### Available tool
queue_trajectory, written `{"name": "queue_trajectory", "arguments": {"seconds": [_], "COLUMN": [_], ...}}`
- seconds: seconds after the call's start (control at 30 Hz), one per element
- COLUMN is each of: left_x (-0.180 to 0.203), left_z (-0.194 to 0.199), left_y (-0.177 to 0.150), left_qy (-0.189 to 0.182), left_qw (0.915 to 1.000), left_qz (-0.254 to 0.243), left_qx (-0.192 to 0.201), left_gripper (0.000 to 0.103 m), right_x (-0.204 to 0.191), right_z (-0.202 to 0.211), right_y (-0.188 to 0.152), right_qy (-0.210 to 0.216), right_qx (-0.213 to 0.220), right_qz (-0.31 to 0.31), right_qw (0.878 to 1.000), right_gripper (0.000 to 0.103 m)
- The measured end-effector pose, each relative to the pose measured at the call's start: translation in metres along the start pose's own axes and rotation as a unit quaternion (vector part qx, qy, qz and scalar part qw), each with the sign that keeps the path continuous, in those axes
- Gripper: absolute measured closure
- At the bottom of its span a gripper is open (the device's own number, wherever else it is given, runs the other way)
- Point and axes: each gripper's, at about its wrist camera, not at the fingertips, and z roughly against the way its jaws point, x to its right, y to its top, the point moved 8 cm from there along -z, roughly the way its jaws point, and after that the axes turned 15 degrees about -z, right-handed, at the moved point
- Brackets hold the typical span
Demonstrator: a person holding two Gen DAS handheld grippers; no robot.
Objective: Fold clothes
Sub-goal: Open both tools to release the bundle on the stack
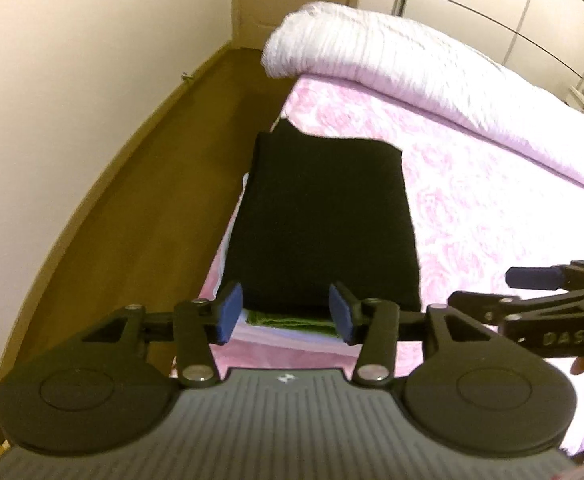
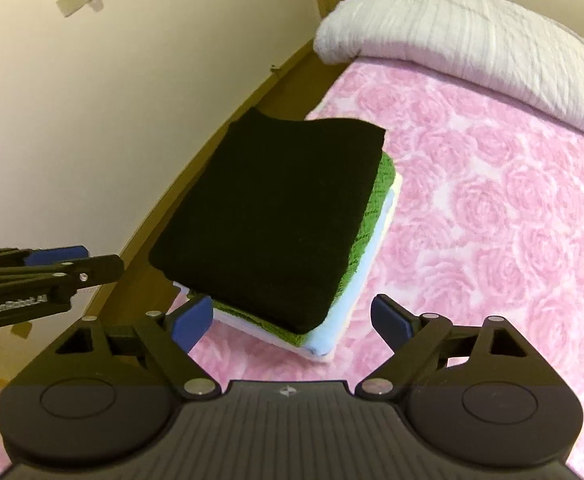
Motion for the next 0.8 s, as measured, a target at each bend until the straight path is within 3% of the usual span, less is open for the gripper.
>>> {"name": "queue_trajectory", "arguments": {"seconds": [0.47, 0.8], "left_x": [0.091, 0.170], "left_z": [0.081, 0.124], "left_y": [0.003, -0.002], "left_qy": [0.102, 0.158], "left_qw": [0.9920, 0.9747], "left_qz": [0.067, 0.153], "left_qx": [0.033, 0.040], "left_gripper": [0.049, 0.039], "right_x": [0.042, 0.076], "right_z": [0.047, 0.098], "right_y": [0.010, 0.013], "right_qy": [0.068, 0.108], "right_qx": [0.005, -0.011], "right_qz": [0.093, 0.166], "right_qw": [0.993, 0.980], "right_gripper": [0.014, 0.014]}}
